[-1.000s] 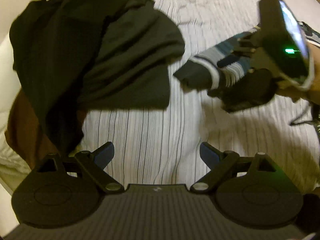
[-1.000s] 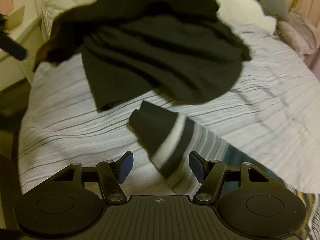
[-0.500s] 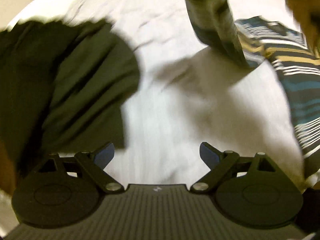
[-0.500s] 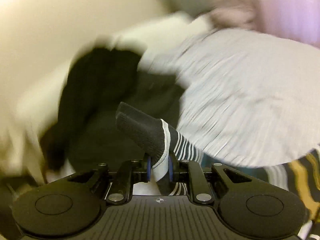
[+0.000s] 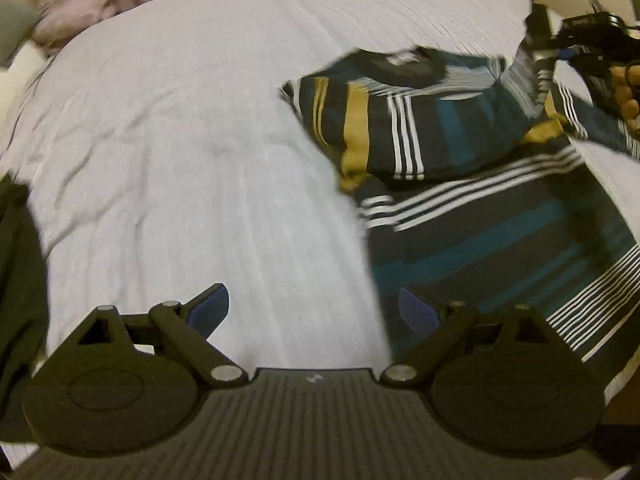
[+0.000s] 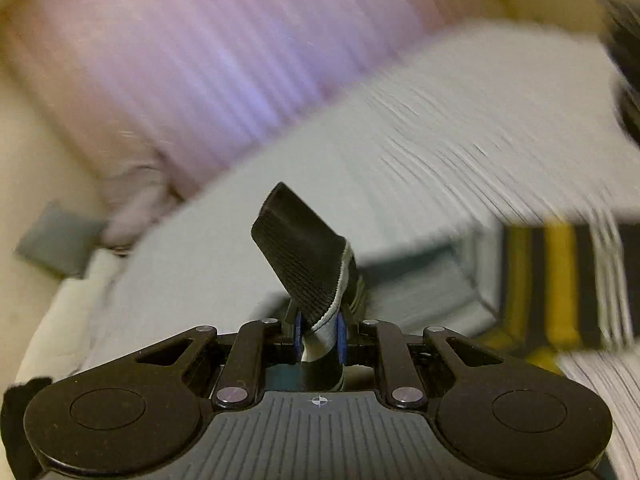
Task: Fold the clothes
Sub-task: 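Fold the held sleeve across the sweater body with the right tool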
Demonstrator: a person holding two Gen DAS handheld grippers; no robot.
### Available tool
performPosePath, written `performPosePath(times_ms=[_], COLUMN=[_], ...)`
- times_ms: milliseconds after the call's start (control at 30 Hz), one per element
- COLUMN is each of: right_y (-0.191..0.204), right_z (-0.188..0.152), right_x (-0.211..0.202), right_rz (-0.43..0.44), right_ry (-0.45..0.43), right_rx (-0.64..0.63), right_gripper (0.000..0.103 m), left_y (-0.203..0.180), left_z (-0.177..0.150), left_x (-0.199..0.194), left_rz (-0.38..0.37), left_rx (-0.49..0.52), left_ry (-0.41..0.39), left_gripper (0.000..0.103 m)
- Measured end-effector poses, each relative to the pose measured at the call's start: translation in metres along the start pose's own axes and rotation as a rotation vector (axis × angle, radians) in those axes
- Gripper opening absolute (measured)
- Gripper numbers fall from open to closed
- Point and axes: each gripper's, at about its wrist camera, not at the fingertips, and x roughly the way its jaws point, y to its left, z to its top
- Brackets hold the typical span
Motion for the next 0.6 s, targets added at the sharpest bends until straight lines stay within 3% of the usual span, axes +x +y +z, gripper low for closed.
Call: performPosePath(times_ms=[133,267,433,500,533,600], right_y=[-0.041,-0.061,-0.083,-0.099,-0.107,-0.121], right_z=[0.005,0.012,0.021,0.014,0.008,-0.002], right_x=[0.025,0.028,0.002,0.006,0.007,0.005], right_rz=[0.021,0.058,0.139,0.067,0.016,-0.043], right_ry=[0.073,0.099,0.041,0.074,0.087,0.095], right_rx=[0.058,0.100,0.125,0.150,0.168,0.204], right_gripper=[0.015,0.016,0.016,0.051,0.079,0.083], left_y=[-0.051,-0.075,-0.088,-0.092,-0.093,-0.095], left_z=[0.032,0.054,0.068,0.071,0.073,0.074], left_x=[0.014,0.027,0.050,0.053,0.054,0.056], left_rz=[-0.002,-0.027,-0.063,-0.075,-0.081,-0.090], left_rx=[0.070,0.132,0.188,0.205,0.212,0.226], left_ry=[0.008,0.003,0.023,0.026,0.027,0.032], left_gripper=[0.090,0.090,0.090,0.090,0.090,0.090])
